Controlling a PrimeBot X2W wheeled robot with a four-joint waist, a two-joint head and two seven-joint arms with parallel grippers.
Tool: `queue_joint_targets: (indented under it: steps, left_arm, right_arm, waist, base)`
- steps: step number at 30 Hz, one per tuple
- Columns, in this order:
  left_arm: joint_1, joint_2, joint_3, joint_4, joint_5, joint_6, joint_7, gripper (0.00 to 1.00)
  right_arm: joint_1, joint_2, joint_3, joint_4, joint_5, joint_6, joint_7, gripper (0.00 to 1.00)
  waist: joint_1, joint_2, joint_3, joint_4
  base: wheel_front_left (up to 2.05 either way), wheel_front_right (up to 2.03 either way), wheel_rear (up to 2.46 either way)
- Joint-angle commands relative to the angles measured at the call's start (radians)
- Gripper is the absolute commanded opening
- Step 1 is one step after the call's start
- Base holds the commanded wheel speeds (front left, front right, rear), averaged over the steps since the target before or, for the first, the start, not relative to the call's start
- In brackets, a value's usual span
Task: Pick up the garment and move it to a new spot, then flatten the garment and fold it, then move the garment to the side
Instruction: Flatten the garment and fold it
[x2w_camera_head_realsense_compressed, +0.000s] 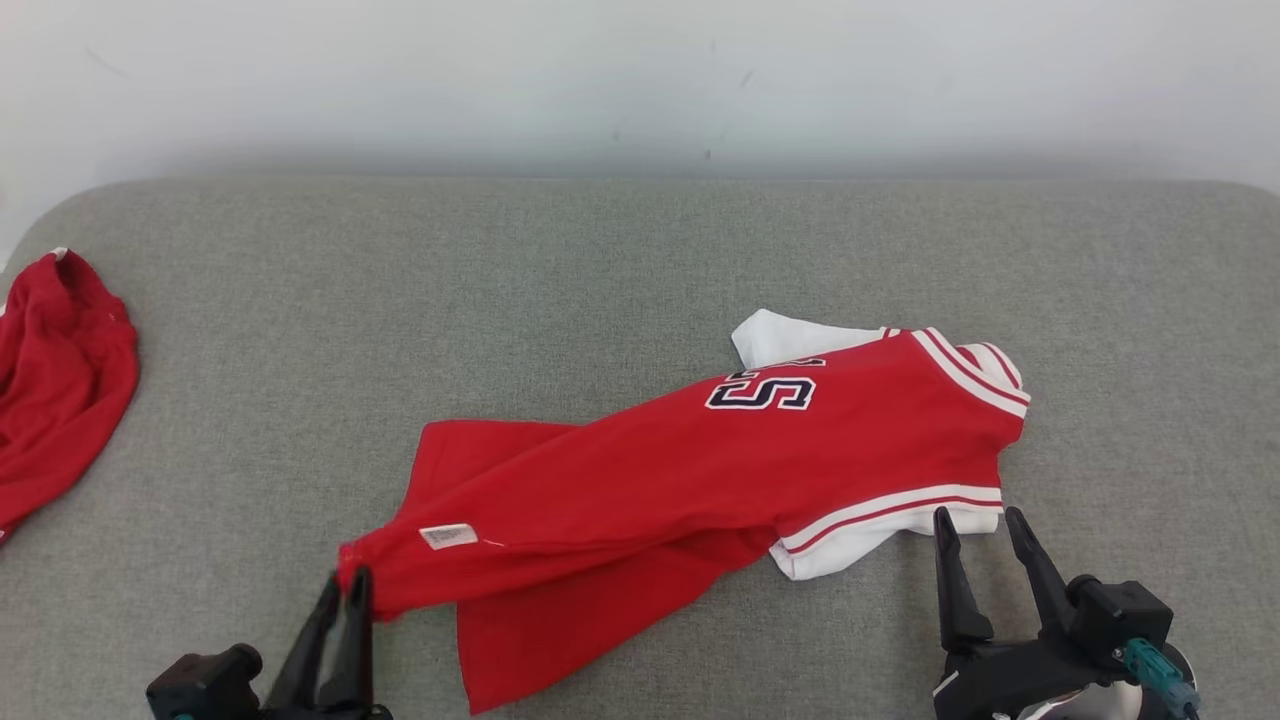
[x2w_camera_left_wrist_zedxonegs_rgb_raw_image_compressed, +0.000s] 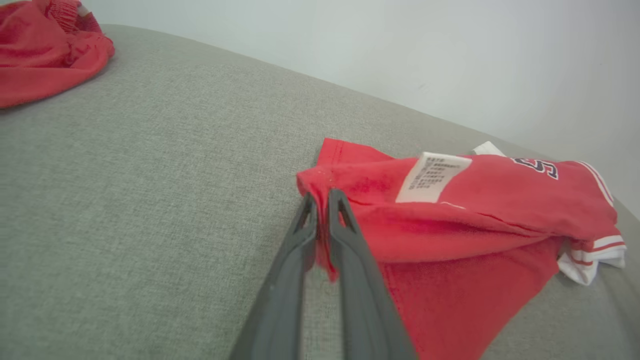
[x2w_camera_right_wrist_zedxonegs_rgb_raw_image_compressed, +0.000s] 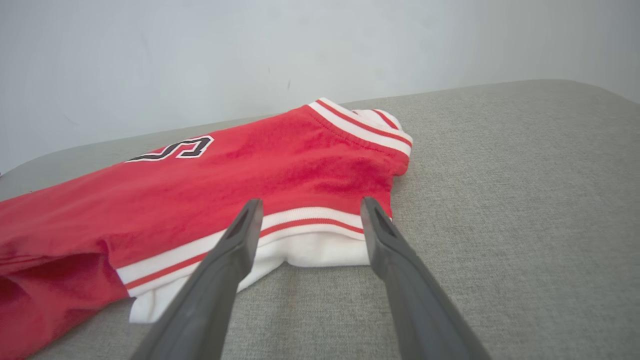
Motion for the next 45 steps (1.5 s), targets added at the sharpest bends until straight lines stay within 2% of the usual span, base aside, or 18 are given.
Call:
queue_joint_targets:
  steps: [1,6,12,19,25,26,27,32,36,40,44,45]
  left_arm:
    - [-0.013,-0.009,0.007,0.010,0.000,0.003,-0.014,1.00]
    - [0.016,-0.031,0.050,0.024,0.028,0.019,-0.042,1.00]
    - [0.058,-0.081,0.138,-0.035,0.135,0.043,-0.048,1.00]
    - [0.062,-0.142,0.203,-0.051,0.219,0.013,-0.047,1.00]
    - [0.055,-0.173,0.234,-0.036,0.259,-0.016,-0.047,1.00]
    - [0.055,-0.177,0.240,-0.035,0.266,-0.022,-0.047,1.00]
    - [0.057,-0.182,0.245,-0.033,0.270,-0.023,-0.048,1.00]
    - [0.078,-0.198,0.267,-0.023,0.293,-0.037,-0.048,1.00]
    - [0.099,-0.208,0.279,-0.010,0.308,-0.041,-0.048,1.00]
    - [0.108,-0.218,0.281,0.001,0.313,-0.047,-0.048,1.00]
    - [0.119,-0.226,0.281,0.008,0.322,-0.056,-0.048,1.00]
    - [0.119,-0.226,0.281,0.008,0.322,-0.056,-0.048,1.00]
  right_arm:
    - [0.011,-0.001,0.001,0.005,-0.003,-0.002,-0.001,1.00]
    - [0.016,-0.017,-0.018,0.037,0.001,-0.002,-0.001,1.00]
    - [-0.011,-0.054,-0.033,0.108,0.001,-0.002,0.017,1.00]
    - [-0.104,-0.104,-0.011,0.263,0.032,-0.002,0.073,1.00]
    - [-0.187,-0.110,0.023,0.424,0.078,-0.002,0.077,1.00]
    - [-0.197,-0.111,0.034,0.442,0.086,-0.002,0.070,0.23]
    - [-0.207,-0.112,0.042,0.455,0.094,-0.002,0.062,0.00]
    - [-0.223,-0.134,0.079,0.471,0.140,-0.002,0.027,0.00]
    - [-0.187,-0.158,0.116,0.417,0.175,-0.002,0.018,0.00]
    - [-0.122,-0.195,0.132,0.307,0.212,-0.002,0.053,0.00]
    - [-0.022,-0.223,0.116,0.136,0.240,-0.002,0.134,0.00]
    - [-0.022,-0.223,0.116,0.136,0.240,-0.002,0.134,0.00]
  waist:
    - [0.0001,0.0000,-0.005,-0.002]
    - [0.0001,0.0000,-0.022,-0.005]
    - [0.0001,0.0000,-0.036,0.010]
    - [0.0001,0.0000,-0.028,0.044]
    - [0.0001,0.0000,-0.026,0.076]
    - [0.0001,0.0000,-0.026,0.077]
    - [0.0001,0.0000,-0.026,0.077]
    - [0.0001,0.0000,-0.039,0.055]
    - [0.0001,0.0000,-0.063,0.030]
    - [0.0001,0.0000,-0.083,0.009]
    - [0.0001,0.0000,-0.095,-0.009]
    - [0.0001,0.0000,-0.095,-0.009]
  base:
    - [0.00,0.00,0.00]
    - [0.00,0.00,0.00]
    - [0.00,0.00,0.00]
    - [0.00,0.00,0.00]
    - [0.00,0.00,0.00]
    - [0.00,0.00,0.00]
    - [0.00,0.00,0.00]
    - [0.00,0.00,0.00]
    - [0.00,0.00,0.00]
    - [0.00,0.00,0.00]
    - [0.00,0.00,0.00]
    - [0.00,0.00,0.00]
